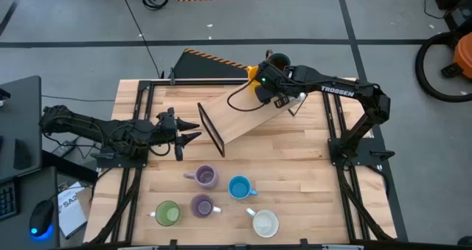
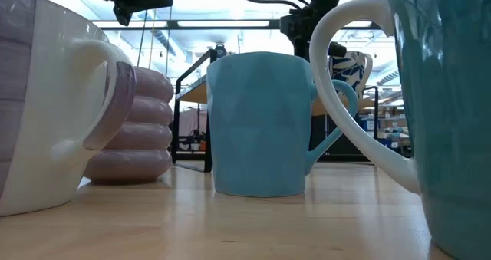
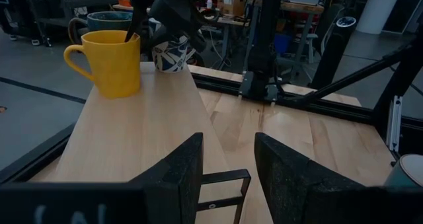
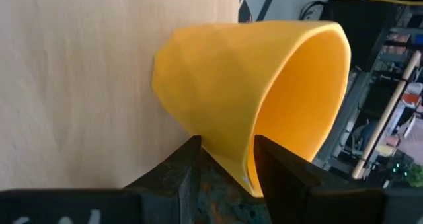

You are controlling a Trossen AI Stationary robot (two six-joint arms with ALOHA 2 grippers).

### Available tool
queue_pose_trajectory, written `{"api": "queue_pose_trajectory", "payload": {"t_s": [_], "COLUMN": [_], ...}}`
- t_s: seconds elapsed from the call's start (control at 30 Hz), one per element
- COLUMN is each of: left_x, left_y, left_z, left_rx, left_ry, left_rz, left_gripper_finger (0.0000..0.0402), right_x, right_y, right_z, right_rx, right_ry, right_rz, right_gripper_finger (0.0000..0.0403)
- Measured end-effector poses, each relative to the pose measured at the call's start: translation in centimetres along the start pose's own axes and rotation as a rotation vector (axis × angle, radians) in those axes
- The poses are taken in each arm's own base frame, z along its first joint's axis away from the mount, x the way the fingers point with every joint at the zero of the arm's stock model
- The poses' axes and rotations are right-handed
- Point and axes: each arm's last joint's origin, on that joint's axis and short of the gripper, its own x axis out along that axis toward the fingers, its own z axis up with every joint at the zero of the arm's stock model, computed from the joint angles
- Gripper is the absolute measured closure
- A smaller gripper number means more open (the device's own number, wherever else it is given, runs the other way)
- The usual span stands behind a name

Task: Place coffee mugs
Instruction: Put the purple mug on the shelf

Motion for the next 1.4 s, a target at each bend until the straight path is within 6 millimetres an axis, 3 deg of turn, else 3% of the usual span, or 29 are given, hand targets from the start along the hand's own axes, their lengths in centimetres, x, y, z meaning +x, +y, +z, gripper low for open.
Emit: {"api": "queue_pose_trajectory", "payload": {"t_s": [0.67, 1.2, 1.4], "left_x": [0.0, 0.0, 0.0], "left_y": [0.0, 0.0, 0.0], "left_z": [0.0, 0.0, 0.0], "left_rx": [-0.001, 0.005, -0.006], "left_ry": [-0.002, -0.004, 0.003], "left_rz": [0.000, -0.001, 0.000], "left_gripper_finger": [0.0260, 0.0260, 0.0260], "right_x": [-0.2, -1.1, -2.6], "right_y": [0.0, 0.7, 1.1], "right_z": [0.1, 1.1, 1.3], "right_rx": [0.140, 0.063, 0.054], "right_ry": [0.070, 0.116, 0.106], "right_rz": [-0.067, -0.118, -0.153], "right_gripper_finger": [0.0260, 0.0260, 0.0260]}}
